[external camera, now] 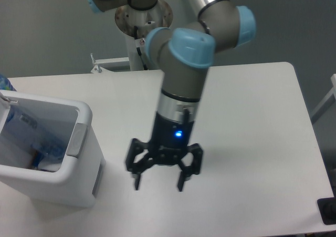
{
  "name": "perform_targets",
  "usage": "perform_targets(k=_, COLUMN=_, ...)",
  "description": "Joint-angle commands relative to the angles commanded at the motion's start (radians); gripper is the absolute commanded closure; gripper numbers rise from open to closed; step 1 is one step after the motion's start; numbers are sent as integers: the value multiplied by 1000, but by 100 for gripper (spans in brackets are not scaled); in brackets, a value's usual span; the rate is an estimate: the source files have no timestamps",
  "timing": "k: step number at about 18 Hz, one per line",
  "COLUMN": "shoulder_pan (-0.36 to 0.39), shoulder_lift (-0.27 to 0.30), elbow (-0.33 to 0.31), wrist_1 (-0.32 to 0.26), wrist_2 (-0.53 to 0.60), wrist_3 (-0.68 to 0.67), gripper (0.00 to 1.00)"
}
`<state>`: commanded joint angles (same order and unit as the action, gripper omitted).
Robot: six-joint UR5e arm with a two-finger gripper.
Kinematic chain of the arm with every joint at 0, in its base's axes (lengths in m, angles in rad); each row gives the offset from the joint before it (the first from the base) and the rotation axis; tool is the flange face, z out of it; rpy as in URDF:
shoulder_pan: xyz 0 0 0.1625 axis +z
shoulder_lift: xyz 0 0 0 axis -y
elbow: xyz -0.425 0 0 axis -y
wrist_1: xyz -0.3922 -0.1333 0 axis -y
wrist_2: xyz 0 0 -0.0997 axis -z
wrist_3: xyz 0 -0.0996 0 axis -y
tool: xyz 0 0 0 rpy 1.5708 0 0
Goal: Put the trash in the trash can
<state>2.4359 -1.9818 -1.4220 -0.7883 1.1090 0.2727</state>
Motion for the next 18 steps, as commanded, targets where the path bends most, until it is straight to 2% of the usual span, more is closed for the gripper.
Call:
perform_targets(k=3, shoulder_pan=23, shoulder_lift=3, elbow=3, wrist_1=-90, wrist_2=89, wrist_3=118, gripper=0)
perform_targets(k=7, shoulder_pan=54, shoulder_lift=8, elbow=9, wrist_1=-253, wrist_2=241, wrist_3=331, gripper=0)
perform_targets(k=9, shoulder_pan=61, shoulder_lift=6, elbow=18, wrist_1=-316, wrist_2=268, wrist_3=405, gripper=0)
perform_targets(k=13, shoulder_pan=89, shoulder_lift=8, elbow=21, wrist_1=-351, wrist_2=325, wrist_3=545, gripper=0)
perform_targets(k=18, shoulder_pan=127, shoulder_lift=17, elbow=25, wrist_1=-436, wrist_2=380, wrist_3=735, gripper=0)
